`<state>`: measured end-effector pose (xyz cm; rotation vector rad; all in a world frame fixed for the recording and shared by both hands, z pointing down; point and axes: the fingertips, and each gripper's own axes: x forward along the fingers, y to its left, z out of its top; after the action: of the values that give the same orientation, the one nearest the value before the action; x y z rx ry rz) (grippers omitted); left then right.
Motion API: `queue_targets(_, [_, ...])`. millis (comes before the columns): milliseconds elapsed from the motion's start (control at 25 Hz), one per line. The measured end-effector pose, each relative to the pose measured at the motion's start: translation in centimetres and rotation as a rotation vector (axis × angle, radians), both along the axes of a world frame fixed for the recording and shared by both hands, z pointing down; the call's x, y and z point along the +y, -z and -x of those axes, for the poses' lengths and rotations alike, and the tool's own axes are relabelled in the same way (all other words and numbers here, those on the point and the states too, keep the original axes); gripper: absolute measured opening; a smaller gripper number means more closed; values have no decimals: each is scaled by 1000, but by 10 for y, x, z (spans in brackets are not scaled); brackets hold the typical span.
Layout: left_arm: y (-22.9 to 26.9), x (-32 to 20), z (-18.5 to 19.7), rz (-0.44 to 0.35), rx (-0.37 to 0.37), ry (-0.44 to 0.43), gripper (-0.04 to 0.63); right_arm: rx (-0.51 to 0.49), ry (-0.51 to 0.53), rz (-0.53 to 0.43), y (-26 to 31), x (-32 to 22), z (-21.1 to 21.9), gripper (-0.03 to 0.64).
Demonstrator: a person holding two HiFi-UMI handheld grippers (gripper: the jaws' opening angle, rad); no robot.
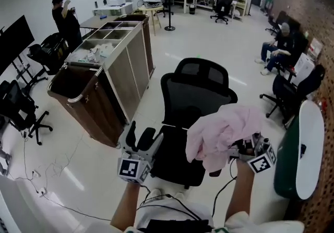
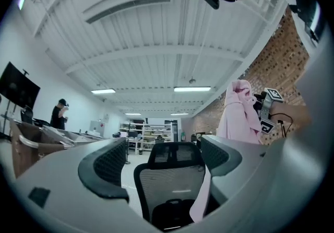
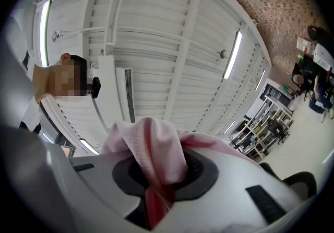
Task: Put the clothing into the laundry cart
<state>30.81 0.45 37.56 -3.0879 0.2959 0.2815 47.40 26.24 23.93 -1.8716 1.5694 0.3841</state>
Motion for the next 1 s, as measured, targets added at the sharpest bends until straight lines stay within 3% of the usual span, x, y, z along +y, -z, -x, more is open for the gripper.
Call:
queue_targets(120, [-1,-18,29,-2,-9,87,428,17,26,39,-4,-32,3,91])
queue_targets(320, [14,-31,88,22,-18,246,428,19,198,50,-8,-97,31,91])
queue_targets(600, [-10,-88,204,1,-45,498,428,45,370,47,-4,-196,98,91])
queue_targets(760, [-5,-112,256,-1,-38,582,428,41,470,15,4,-249,140,91])
queue_targets(1000, [2,-161,317,-4,-4,639,428,51,537,1,9,-323,195,91])
